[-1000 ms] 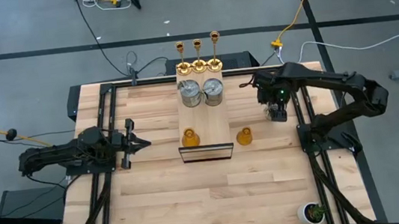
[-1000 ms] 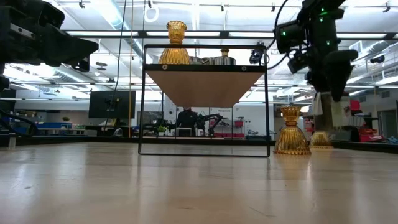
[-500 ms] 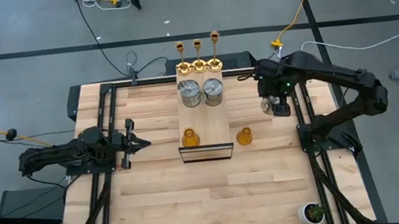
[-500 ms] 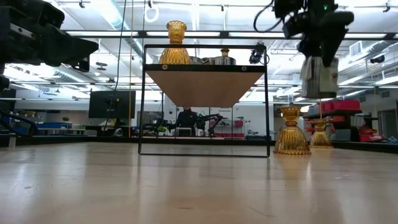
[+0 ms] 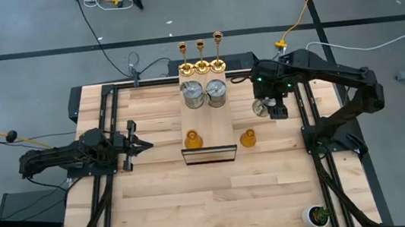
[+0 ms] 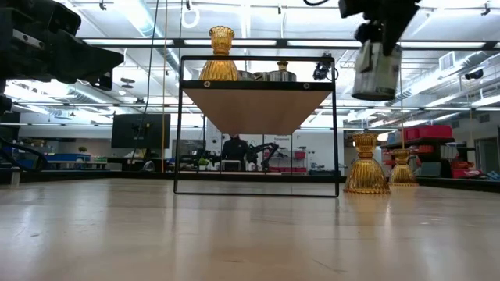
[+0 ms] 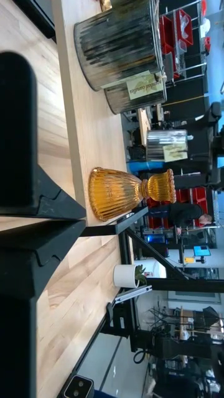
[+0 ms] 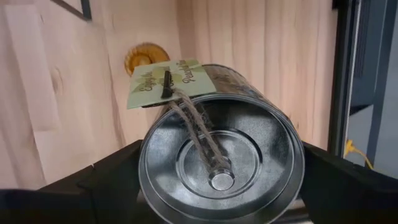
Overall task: Pick & Place candle stick holders
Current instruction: Put the scented candle can on the shelf
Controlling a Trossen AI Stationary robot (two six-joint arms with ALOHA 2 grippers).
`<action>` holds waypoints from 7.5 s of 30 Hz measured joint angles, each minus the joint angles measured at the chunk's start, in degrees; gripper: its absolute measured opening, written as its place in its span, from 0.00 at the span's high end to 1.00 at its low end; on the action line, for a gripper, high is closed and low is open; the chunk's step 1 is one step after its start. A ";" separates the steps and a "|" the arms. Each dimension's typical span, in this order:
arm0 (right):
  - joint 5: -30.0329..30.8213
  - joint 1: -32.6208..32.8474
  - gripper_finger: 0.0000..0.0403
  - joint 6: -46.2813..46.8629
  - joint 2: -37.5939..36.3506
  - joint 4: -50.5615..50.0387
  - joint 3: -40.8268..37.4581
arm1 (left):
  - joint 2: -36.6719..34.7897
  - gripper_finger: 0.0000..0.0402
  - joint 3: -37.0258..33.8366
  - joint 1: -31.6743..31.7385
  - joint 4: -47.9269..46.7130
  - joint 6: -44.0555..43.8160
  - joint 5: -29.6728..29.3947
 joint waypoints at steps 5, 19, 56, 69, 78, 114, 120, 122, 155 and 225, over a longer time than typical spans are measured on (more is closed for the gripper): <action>-0.11 2.08 0.10 -0.01 4.10 0.01 4.58 | 0.00 0.95 -0.01 -0.01 -0.01 0.01 0.02; -0.14 8.11 0.10 -0.85 16.28 0.06 17.96 | 0.00 0.95 0.01 -0.01 0.01 -0.02 0.02; 0.76 11.70 0.09 2.00 26.19 10.57 22.64 | 0.00 0.95 0.01 0.00 -0.02 0.01 0.01; 2.01 11.67 0.01 2.11 26.41 11.01 22.57 | 0.00 0.95 -0.01 -0.01 0.01 0.01 0.02; 1.98 11.66 0.01 1.96 26.41 11.78 22.55 | 0.00 0.95 0.00 0.00 0.01 0.00 0.01; 2.90 11.66 0.01 4.55 26.39 12.93 22.53 | 0.00 0.95 0.01 -0.01 0.01 0.01 0.02; 2.94 11.66 0.01 4.52 26.23 12.96 22.53 | 0.00 0.95 0.00 -0.01 0.01 0.01 0.00; 3.35 11.66 0.01 4.52 26.23 12.96 22.53 | 0.00 0.95 -0.01 0.00 0.01 0.01 0.01; 2.90 14.17 0.20 12.11 17.16 3.92 19.11 | 0.00 0.95 0.01 0.00 -0.02 -0.02 0.01; -10.69 14.39 0.99 13.53 16.62 24.87 7.54 | 0.00 0.95 -0.01 0.01 0.00 -0.02 0.02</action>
